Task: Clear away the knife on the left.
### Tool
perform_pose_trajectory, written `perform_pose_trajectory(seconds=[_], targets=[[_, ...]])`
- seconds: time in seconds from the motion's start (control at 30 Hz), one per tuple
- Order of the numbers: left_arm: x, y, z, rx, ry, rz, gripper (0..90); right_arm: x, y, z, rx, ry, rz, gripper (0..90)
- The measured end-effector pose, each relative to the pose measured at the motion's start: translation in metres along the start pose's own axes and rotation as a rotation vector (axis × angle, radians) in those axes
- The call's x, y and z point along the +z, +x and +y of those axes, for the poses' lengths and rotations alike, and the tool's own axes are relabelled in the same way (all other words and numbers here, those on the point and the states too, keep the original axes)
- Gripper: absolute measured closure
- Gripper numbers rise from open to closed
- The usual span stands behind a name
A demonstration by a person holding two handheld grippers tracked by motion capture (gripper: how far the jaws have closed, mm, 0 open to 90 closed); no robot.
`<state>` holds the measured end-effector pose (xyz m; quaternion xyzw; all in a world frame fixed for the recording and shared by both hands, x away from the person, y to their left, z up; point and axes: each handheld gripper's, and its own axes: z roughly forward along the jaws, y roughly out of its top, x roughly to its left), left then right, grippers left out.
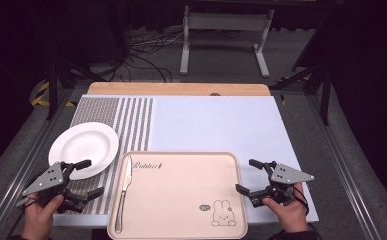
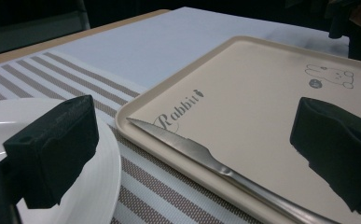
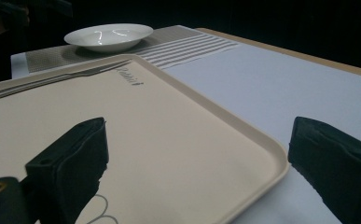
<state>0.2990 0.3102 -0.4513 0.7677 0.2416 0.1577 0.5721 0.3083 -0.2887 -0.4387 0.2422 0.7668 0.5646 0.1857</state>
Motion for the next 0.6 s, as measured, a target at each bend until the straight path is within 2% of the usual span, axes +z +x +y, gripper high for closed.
perform_pose_trajectory(seconds=[0.1, 0.17, 0.23, 0.27, 0.4, 0.43, 0.6], targets=[[-0.006, 0.003, -0.011, -0.018, -0.017, 0.014, 1.6, -0.003, 0.000, -0.001, 0.001, -0.021, -0.010, 5.7], [-0.008, 0.005, -0.017, -0.044, -0.039, 0.025, 1.3, -0.005, 0.000, -0.002, 0.003, -0.025, -0.016, 5.7], [-0.011, 0.008, -0.020, -0.048, -0.060, 0.042, 1.3, -0.007, 0.000, -0.004, 0.010, -0.029, -0.021, 5.7], [-0.012, 0.008, -0.023, -0.066, -0.073, 0.048, 1.3, -0.007, 0.000, -0.005, 0.011, -0.030, -0.022, 5.6], [-0.012, 0.010, -0.027, -0.062, -0.073, 0.059, 1.3, -0.010, 0.000, -0.008, 0.015, -0.037, -0.030, 5.6], [-0.012, 0.010, -0.026, -0.048, -0.066, 0.064, 1.3, -0.010, -0.001, -0.008, 0.015, -0.035, -0.032, 5.6], [-0.011, 0.007, -0.024, -0.029, -0.044, 0.064, 1.4, -0.010, -0.002, -0.009, 0.018, -0.038, -0.035, 5.5]])
